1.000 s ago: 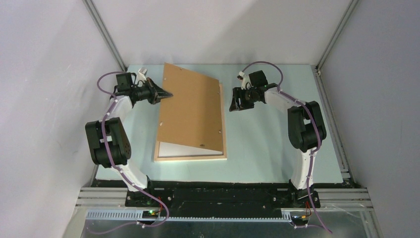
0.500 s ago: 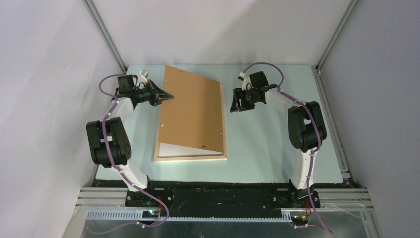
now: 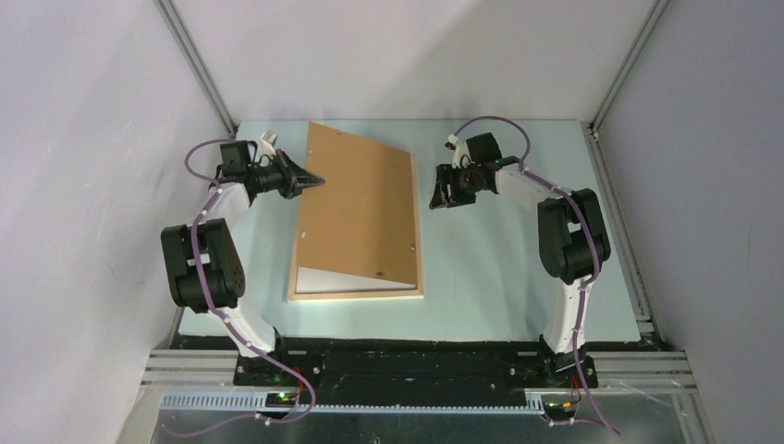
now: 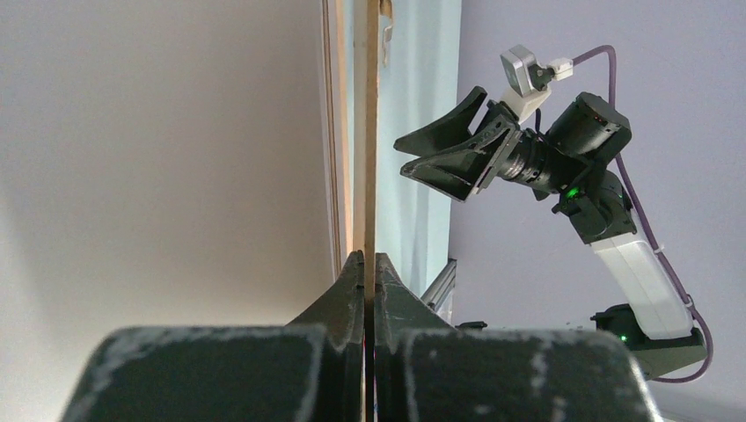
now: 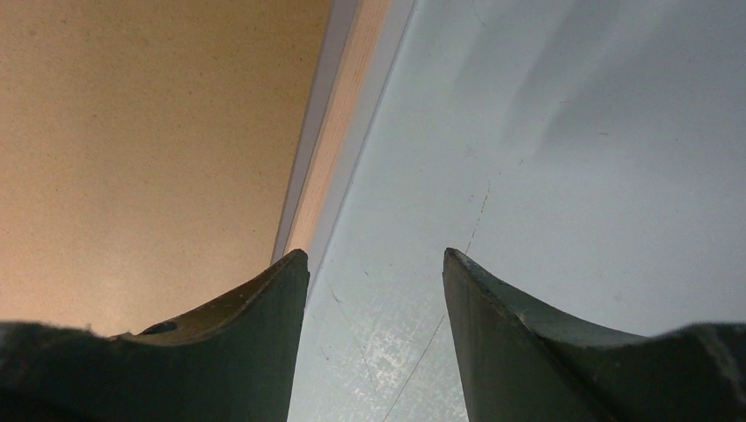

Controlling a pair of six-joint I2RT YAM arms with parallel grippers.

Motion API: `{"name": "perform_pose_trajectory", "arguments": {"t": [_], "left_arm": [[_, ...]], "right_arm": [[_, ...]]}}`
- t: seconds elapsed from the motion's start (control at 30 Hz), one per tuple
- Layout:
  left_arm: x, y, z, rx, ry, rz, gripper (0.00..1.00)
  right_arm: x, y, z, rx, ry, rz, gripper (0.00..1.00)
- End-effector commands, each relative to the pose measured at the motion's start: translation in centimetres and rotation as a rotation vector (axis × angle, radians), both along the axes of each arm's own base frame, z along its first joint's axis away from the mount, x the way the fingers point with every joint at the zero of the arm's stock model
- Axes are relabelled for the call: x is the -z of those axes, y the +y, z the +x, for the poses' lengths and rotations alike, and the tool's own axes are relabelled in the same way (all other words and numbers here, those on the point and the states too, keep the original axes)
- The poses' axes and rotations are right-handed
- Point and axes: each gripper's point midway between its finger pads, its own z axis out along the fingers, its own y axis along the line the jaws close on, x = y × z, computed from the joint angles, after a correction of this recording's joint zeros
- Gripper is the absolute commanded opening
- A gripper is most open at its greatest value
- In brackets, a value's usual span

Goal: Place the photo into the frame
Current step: Place the photo frame item in the photo frame.

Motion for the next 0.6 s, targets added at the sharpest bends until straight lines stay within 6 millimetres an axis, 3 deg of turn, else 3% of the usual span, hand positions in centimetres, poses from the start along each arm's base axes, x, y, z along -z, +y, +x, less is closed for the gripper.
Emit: {"name": "perform_pose_trajectory", "arguments": {"t": [0.0, 0.57], "left_arm": [[-1.96, -0.84, -0.58, 0.045, -0.052, -0.039, 0.00], [-1.60, -0.12, -0.96, 0.032, -0.051, -0.025, 0.00]], "right_arm": [[-2.59, 0.04, 0.33, 0.000, -0.058, 0.033, 0.62], [-2.36, -0.15, 0.28, 0.003, -0.051, 0.034, 0.62]]}}
